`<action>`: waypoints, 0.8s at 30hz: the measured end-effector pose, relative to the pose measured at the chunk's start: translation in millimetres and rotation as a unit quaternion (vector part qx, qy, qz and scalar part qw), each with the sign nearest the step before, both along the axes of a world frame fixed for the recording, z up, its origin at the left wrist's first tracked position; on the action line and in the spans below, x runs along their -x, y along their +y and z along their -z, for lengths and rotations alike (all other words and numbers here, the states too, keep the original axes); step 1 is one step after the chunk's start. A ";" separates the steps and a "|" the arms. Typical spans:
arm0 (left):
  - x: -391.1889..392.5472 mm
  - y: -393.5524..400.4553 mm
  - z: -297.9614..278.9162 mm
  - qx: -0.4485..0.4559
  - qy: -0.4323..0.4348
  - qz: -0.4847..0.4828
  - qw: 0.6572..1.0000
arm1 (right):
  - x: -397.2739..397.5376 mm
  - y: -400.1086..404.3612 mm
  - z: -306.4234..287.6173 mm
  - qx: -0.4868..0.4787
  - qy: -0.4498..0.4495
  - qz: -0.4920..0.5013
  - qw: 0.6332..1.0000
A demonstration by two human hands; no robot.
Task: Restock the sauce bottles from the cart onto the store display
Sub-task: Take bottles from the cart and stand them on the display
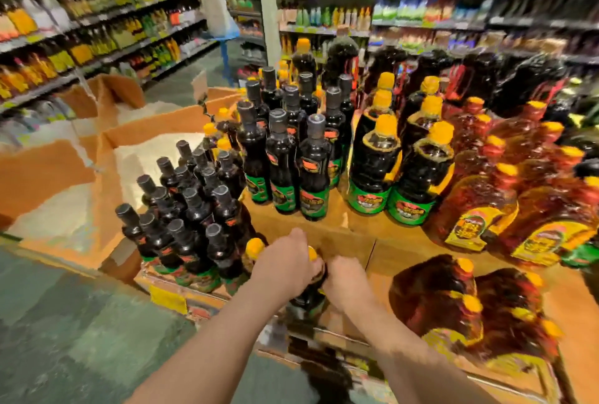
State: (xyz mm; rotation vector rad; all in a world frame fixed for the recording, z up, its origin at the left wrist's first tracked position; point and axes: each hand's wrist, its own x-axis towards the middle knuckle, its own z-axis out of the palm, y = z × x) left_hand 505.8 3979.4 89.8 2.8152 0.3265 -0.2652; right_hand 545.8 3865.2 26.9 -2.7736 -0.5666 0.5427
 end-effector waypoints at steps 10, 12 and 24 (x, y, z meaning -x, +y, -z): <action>-9.0 14.0 38.3 -0.014 0.022 0.036 0.999 | -0.2 16.5 39.5 0.000 0.068 0.063 0.996; -11.7 13.8 39.0 -0.024 0.038 0.029 0.999 | -1.3 16.9 41.0 0.002 0.083 0.068 0.994; -13.5 10.8 41.4 0.014 0.040 0.001 0.999 | -0.3 13.3 31.0 0.003 0.118 0.044 0.992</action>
